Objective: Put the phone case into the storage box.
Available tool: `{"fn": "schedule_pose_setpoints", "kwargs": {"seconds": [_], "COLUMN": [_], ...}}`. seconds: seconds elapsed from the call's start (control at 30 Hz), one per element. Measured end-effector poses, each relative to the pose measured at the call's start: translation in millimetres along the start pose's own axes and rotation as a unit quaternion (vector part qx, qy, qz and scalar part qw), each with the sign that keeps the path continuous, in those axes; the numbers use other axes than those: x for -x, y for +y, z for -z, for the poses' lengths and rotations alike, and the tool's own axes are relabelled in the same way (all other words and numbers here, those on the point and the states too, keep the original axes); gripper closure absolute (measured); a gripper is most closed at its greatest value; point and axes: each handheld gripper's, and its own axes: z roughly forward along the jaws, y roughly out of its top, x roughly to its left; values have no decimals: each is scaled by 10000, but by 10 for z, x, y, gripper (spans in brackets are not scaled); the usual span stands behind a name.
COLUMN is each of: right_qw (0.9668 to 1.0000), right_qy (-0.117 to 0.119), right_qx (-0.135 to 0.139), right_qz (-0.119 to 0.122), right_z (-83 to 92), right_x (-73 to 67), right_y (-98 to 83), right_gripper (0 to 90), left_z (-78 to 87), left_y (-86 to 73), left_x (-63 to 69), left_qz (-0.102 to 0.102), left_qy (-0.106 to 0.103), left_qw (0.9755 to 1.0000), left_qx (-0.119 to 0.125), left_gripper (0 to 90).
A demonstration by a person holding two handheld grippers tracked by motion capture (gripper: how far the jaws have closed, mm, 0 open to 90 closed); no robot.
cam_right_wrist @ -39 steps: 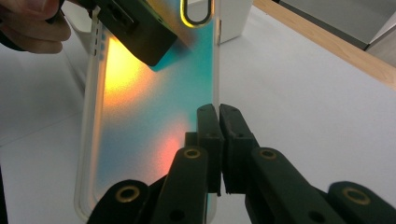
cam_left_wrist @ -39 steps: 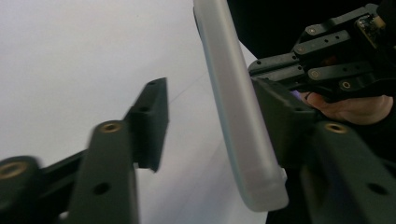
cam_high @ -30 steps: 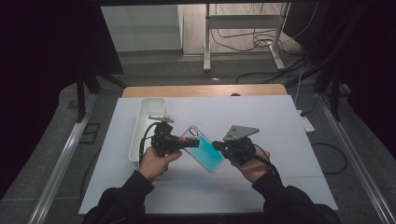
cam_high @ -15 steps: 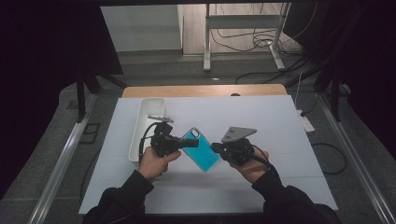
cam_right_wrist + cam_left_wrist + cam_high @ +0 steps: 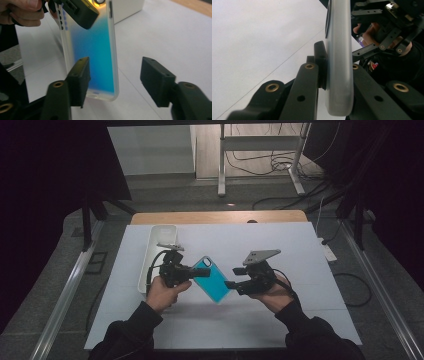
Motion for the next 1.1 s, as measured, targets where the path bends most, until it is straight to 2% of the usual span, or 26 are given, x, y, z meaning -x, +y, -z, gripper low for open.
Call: {"fn": "schedule_pose_setpoints", "kwargs": {"seconds": [0.07,0.1,0.13,0.17,0.33,0.47,0.53,0.8,1.1], "right_qw": [9998,9998,9994,9994,9987,9978,9977,9971,9963], "right_qy": [142,142,301,301,500,665,668,739,855], "right_qx": [-29,-29,-61,-61,-76,45,105,176,33], "right_qz": [-95,-95,-130,-130,-50,-48,-42,-1,15], "right_z": [-6,-6,-12,-12,-30,-37,-44,-67,-114], "right_x": [27,27,42,42,51,72,80,83,30], "right_y": [-1,-1,2,2,5,-2,-15,-51,-52], "right_gripper": [339,339,270,270,137,42,0,0,0], "left_z": [9,9,11,11,22,38,35,0,-36], "left_y": [2,2,4,4,14,22,21,15,24], "left_x": [-2,-2,6,6,33,49,53,75,150], "left_qz": [-42,-42,-105,-105,-310,-416,-453,-616,-855], "left_qy": [-46,-46,-81,-81,-132,-212,-230,-265,-442], "left_qw": [10000,10000,9999,9999,9994,9989,9987,9977,9953], "left_qx": [-7,-7,-8,-8,-39,-10,-7,-57,-83], "left_gripper": [859,858,858,858,858,858,858,858,858]}}
